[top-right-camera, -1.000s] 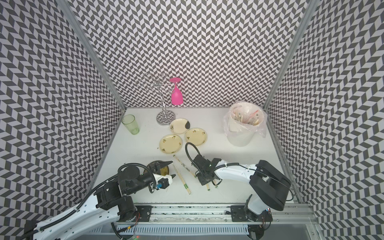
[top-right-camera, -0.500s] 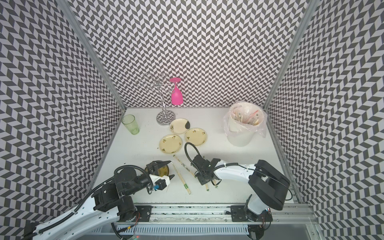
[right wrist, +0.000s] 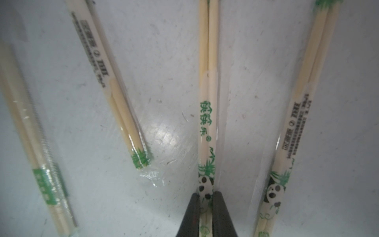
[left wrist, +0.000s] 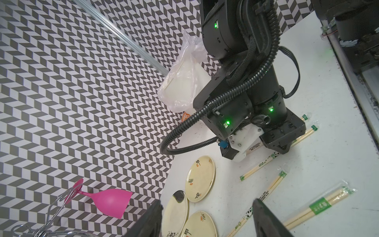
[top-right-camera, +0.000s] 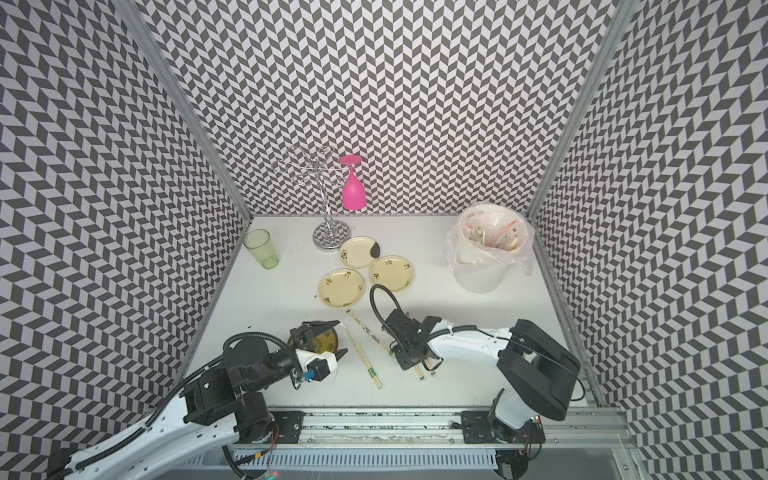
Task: Remove the packaging of disposable chopsticks
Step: Pick up the disposable chopsticks from the center of the board.
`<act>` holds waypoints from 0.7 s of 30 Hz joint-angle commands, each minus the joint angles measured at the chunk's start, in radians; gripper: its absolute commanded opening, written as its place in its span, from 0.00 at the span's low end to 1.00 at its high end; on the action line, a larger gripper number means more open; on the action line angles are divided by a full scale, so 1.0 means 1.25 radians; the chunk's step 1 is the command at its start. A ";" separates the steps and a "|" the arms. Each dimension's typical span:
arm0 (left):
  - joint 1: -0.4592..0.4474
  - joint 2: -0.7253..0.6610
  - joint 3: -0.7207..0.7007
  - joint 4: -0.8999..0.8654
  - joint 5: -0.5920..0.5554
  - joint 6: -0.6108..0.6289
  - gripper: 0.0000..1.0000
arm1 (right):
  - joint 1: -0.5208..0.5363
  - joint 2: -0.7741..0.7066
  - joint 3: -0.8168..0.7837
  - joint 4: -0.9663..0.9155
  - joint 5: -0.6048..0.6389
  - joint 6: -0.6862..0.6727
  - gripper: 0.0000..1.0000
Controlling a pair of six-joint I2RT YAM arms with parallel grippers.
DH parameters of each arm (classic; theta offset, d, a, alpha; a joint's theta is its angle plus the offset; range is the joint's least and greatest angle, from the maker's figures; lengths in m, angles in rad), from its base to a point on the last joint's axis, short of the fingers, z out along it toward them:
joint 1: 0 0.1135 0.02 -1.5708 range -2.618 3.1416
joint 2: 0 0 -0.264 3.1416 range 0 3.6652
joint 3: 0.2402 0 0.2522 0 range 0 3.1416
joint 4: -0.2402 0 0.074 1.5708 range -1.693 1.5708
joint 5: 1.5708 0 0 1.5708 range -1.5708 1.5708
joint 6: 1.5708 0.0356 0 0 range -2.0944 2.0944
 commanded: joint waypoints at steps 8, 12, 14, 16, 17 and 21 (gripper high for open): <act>0.001 -0.020 -0.012 0.010 0.003 0.005 0.72 | 0.001 -0.021 0.016 -0.024 0.005 0.031 0.01; 0.001 -0.017 -0.012 0.011 0.003 0.003 0.72 | -0.001 -0.032 0.019 -0.026 0.017 0.031 0.00; 0.001 -0.017 -0.013 0.011 0.002 0.003 0.72 | -0.002 -0.033 0.019 -0.026 0.020 0.029 0.00; 0.001 -0.015 -0.012 0.013 0.001 0.003 0.72 | -0.002 -0.033 0.020 -0.027 0.023 0.028 0.00; 0.001 -0.014 -0.012 0.013 0.001 0.003 0.72 | -0.002 -0.036 0.021 -0.028 0.023 0.027 0.00; 0.000 -0.001 -0.009 0.014 -0.001 0.006 0.72 | -0.002 -0.064 0.032 -0.029 0.022 0.018 0.00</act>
